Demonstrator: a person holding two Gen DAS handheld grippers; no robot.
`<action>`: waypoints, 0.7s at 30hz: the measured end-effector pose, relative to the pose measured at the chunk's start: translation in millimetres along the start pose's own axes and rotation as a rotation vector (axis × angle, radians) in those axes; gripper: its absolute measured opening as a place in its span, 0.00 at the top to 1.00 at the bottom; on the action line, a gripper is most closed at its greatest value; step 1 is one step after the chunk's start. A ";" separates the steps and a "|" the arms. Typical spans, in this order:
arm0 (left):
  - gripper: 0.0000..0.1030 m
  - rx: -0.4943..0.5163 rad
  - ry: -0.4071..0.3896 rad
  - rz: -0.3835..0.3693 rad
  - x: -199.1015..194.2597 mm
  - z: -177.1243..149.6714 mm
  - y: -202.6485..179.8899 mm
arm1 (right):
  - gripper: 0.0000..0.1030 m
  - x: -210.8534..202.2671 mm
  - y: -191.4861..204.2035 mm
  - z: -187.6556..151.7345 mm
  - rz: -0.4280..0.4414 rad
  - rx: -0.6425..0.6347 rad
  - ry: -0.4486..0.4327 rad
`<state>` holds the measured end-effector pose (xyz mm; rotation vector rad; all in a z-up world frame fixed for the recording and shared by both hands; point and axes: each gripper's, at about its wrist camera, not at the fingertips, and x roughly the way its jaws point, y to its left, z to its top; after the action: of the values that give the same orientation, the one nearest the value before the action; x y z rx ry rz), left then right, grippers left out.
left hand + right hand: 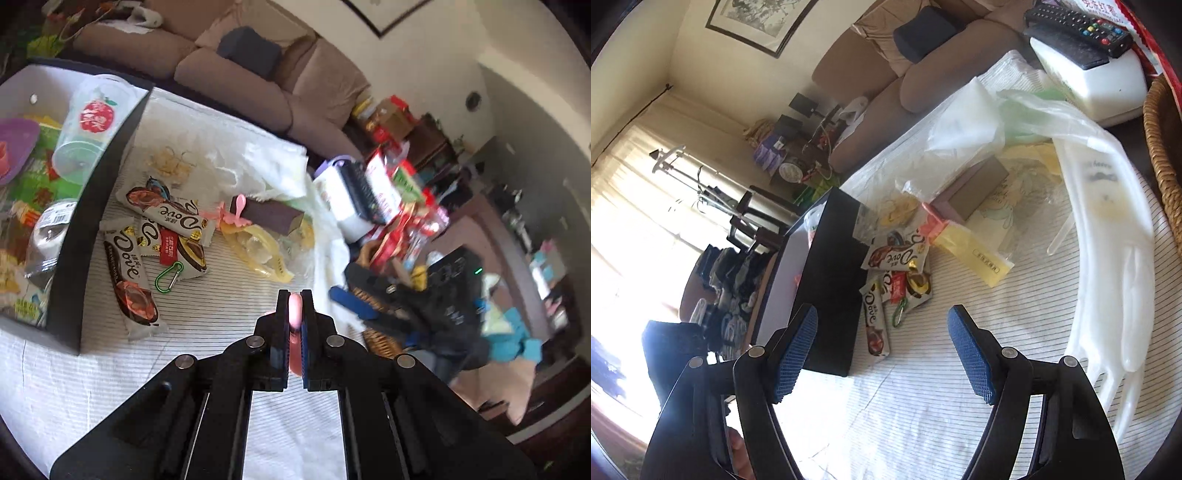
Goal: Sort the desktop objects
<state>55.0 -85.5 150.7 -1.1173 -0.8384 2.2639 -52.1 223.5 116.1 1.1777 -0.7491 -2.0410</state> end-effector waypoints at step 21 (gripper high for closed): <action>0.96 -0.172 -0.118 -0.201 -76.7 26.2 80.4 | 0.38 14.9 2.6 -6.2 -0.209 -0.125 -0.049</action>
<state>64.3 -199.2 147.5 -0.9311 -1.1570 2.1378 -51.6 209.5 107.7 1.1793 -0.5304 -2.2598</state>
